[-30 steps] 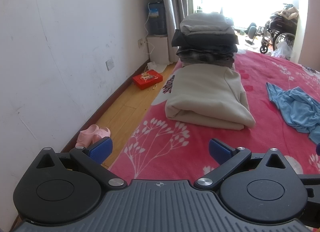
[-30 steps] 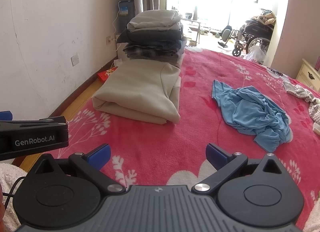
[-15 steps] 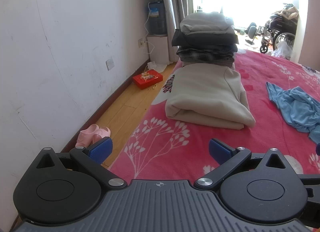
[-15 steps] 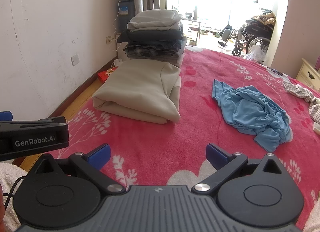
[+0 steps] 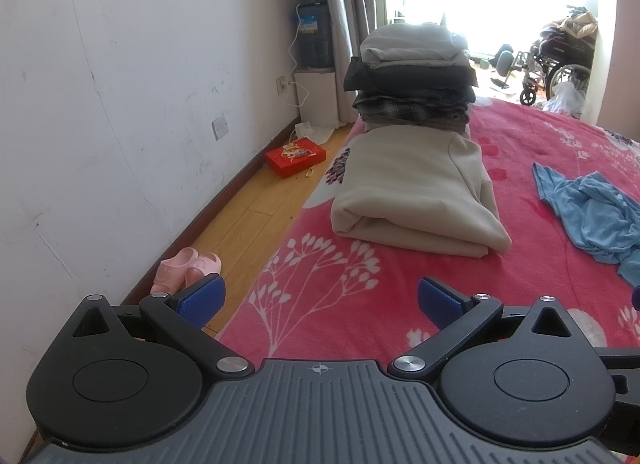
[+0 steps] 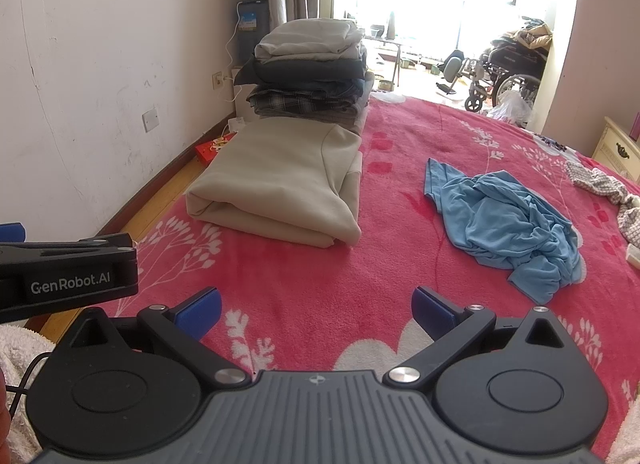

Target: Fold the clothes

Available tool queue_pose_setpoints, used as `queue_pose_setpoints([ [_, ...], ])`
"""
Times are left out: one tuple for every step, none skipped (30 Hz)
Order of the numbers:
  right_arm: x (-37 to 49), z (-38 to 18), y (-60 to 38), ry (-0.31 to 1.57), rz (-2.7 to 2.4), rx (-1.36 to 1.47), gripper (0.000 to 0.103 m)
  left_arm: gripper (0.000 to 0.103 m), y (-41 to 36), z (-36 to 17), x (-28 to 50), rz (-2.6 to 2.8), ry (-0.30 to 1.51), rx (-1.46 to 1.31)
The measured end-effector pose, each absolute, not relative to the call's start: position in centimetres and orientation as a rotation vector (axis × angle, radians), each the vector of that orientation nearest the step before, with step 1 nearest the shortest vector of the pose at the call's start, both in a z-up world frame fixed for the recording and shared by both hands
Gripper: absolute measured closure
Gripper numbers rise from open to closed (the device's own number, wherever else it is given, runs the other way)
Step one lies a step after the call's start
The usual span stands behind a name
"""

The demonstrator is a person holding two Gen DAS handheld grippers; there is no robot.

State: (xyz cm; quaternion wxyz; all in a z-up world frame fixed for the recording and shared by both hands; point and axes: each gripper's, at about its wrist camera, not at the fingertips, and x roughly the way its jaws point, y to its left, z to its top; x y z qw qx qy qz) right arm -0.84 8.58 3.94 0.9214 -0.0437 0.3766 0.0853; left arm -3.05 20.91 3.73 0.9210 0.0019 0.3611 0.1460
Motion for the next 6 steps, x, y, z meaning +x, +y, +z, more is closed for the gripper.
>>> queue_pose_setpoints([
  [-0.84, 3.95, 8.59, 0.773, 0.175, -0.090, 0.000, 0.000, 20.94, 3.74, -3.07, 0.300, 0.742, 0.004],
  [-0.83, 3.95, 8.58, 0.773, 0.176, -0.089, 0.000, 0.000, 20.98, 3.75, -3.08, 0.301, 0.742, 0.003],
  [-0.80, 3.95, 8.58, 0.773, 0.177, -0.090, 0.000, 0.000, 20.98, 3.75, -3.10, 0.300, 0.742, 0.003],
  [-0.81, 3.95, 8.57, 0.773, 0.176, -0.090, 0.000, 0.000, 20.98, 3.74, -3.11, 0.299, 0.741, 0.003],
  [-0.82, 3.94, 8.55, 0.773, 0.176, -0.091, 0.000, 0.000, 20.98, 3.75, -3.13, 0.300, 0.740, 0.004],
  [-0.82, 3.94, 8.55, 0.773, 0.176, -0.091, 0.000, 0.000, 20.98, 3.75, -3.12, 0.299, 0.740, 0.004],
])
